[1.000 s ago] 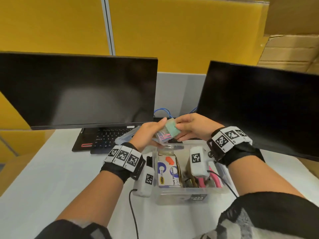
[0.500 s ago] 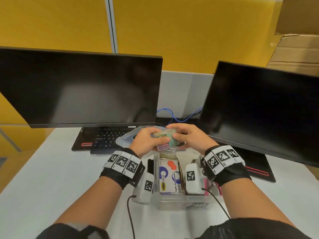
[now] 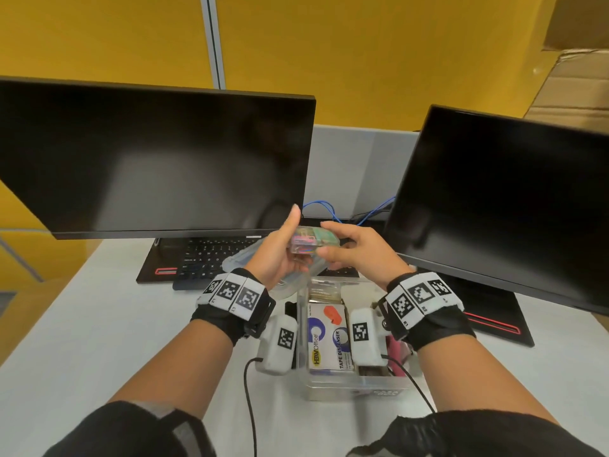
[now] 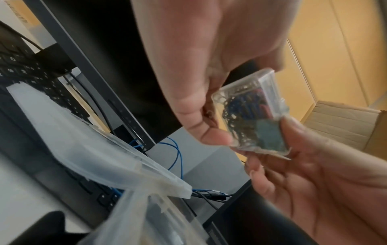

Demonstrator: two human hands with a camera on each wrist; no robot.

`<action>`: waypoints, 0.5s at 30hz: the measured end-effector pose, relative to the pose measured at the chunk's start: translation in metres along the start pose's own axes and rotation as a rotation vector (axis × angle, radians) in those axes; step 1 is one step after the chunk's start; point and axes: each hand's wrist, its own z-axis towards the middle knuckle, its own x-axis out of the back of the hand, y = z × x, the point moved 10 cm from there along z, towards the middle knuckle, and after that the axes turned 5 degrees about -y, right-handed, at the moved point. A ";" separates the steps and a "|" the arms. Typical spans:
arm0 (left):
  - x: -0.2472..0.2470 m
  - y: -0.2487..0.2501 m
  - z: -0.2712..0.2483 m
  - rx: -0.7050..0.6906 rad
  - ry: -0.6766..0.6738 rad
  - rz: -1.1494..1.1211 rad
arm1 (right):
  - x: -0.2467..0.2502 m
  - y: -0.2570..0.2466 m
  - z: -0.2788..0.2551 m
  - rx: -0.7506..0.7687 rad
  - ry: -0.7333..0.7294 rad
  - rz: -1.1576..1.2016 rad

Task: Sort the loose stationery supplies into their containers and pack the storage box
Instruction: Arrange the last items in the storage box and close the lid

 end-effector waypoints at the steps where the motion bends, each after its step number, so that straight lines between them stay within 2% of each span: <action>1: 0.003 -0.001 0.000 -0.016 -0.004 0.022 | 0.000 0.001 0.000 0.003 0.002 0.005; 5: 0.007 -0.008 -0.001 -0.039 -0.061 0.174 | 0.000 -0.003 0.000 0.057 0.004 -0.092; 11: 0.011 -0.005 0.001 -0.068 -0.097 0.167 | 0.001 -0.006 -0.001 0.127 0.004 -0.245; 15: 0.010 0.000 0.004 -0.093 -0.067 0.172 | -0.005 -0.010 -0.004 0.223 0.024 -0.229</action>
